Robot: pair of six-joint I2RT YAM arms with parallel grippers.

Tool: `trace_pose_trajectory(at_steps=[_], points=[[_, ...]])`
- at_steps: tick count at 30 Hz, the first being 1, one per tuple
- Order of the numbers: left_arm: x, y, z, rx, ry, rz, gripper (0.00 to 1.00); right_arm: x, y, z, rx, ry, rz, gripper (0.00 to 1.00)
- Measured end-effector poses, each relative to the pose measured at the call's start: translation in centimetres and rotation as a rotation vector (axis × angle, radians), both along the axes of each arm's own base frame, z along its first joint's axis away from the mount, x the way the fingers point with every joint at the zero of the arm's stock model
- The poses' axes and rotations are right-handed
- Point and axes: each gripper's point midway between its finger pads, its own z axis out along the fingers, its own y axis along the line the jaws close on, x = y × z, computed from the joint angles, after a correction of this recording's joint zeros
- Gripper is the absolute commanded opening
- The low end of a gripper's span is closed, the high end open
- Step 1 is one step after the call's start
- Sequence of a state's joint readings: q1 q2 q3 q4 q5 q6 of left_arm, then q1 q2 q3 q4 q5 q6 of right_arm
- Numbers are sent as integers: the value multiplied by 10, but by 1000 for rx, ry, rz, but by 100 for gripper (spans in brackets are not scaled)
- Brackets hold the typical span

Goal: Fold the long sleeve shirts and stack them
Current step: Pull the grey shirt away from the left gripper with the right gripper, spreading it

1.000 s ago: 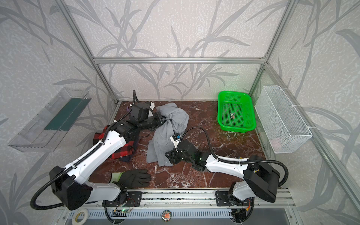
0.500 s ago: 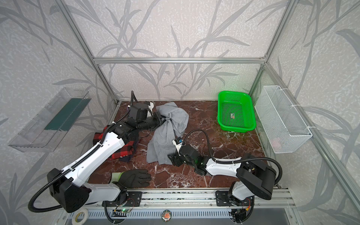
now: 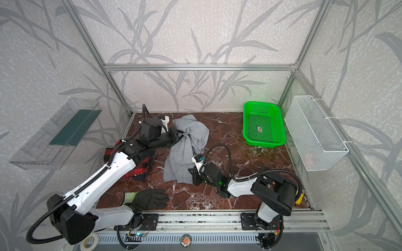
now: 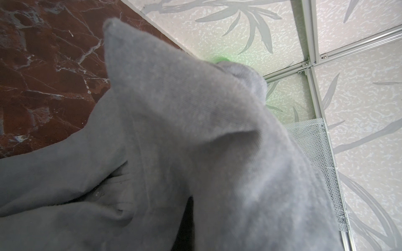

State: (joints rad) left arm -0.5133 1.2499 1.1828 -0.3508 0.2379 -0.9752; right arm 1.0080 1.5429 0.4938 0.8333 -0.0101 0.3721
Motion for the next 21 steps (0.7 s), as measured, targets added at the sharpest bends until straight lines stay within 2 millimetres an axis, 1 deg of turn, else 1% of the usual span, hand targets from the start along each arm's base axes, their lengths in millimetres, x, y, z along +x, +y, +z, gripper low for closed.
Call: trace_pose_trajectory(at_steps=[1,2,3,4,5,6,7,8,9,10,11,12,13,15,18,20,21], points=[[1,1,-1,5,-1,1,0,-3,-5,11,11,-9,0,0],[3,2,-2,11,-1,0,7,-6,-11,27,32,-26,-2,0],[5,3,-5,17,1,-1,17,-9,-18,51,60,-53,-6,0],[7,3,-9,28,6,-9,17,-12,-24,69,84,-79,-10,0],[10,3,-14,34,17,-16,18,-15,-34,95,111,-115,-21,0],[13,1,-19,42,27,-31,20,-19,-46,130,154,-166,-36,0],[17,-2,-26,52,44,-50,25,-22,-54,153,183,-197,-49,0],[20,-4,-30,60,55,-61,31,-25,-65,178,204,-232,-67,0],[24,-7,-37,75,70,-79,46,-28,-77,205,227,-267,-87,0],[26,-9,-42,84,78,-92,58,-30,-85,222,241,-288,-101,0],[25,-10,-47,107,83,-109,63,-32,-97,240,244,-311,-123,0],[23,-8,-51,131,94,-121,67,-35,-105,253,248,-327,-137,0],[20,-7,-53,150,100,-131,70,-36,-112,262,242,-337,-149,0],[12,0,-51,199,87,-149,80,-36,-123,276,209,-349,-174,0],[-6,15,-40,274,48,-169,83,-27,-129,278,121,-337,-215,0],[-22,25,-25,307,-10,-188,84,-18,-133,279,68,-322,-244,0],[-32,31,-17,323,-47,-192,84,-10,-137,280,37,-312,-267,0]])
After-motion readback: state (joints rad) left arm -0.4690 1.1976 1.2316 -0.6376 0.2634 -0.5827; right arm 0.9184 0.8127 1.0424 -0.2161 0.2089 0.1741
